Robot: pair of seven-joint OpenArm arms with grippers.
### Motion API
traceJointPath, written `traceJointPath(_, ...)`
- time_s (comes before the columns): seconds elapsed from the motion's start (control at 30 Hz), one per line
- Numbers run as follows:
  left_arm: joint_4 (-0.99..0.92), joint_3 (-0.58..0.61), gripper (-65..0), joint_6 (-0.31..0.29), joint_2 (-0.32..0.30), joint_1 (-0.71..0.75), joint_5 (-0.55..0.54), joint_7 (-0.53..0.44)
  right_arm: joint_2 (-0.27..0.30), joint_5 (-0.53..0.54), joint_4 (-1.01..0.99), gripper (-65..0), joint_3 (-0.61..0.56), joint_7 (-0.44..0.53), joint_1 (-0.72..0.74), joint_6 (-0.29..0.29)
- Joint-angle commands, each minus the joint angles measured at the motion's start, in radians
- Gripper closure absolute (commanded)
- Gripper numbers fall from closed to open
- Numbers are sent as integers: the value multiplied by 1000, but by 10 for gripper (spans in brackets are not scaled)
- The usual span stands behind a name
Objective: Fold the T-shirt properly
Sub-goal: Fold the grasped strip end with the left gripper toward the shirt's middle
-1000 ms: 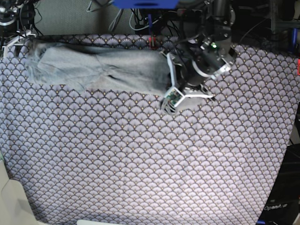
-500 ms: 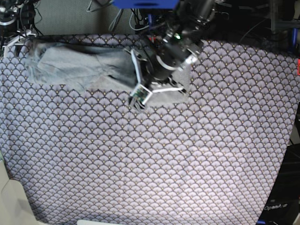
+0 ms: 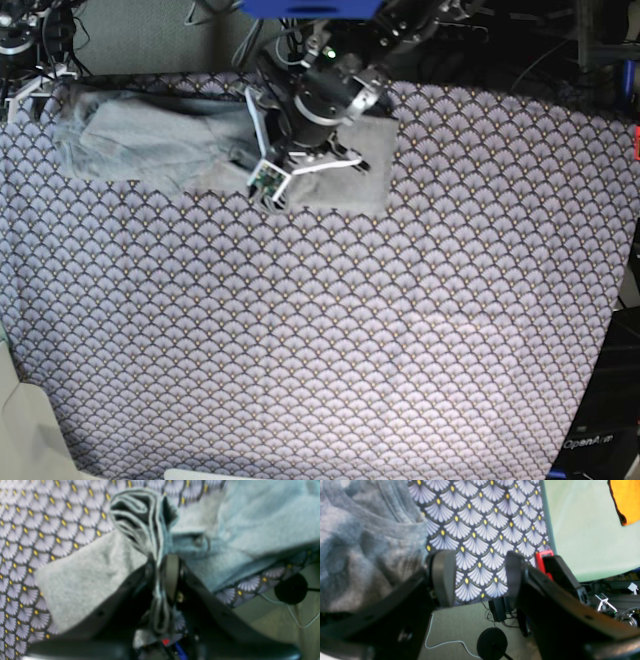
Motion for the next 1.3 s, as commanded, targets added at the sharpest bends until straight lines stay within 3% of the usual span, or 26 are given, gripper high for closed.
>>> traceJointPath(0.0,13,14,0,-3,9,-11,0,-25,12,12,19,-325,7,23,-6,-7)
traceJointPath(1.2,-8,25,0,-4,29,-39,-6,-25,12,12,17,-325,7,25,-7,-7)
traceJointPath(1.27,-7,25,-38,-3,29,-36,-6,-31,12,12,17,-325,7,25,-7,-7)
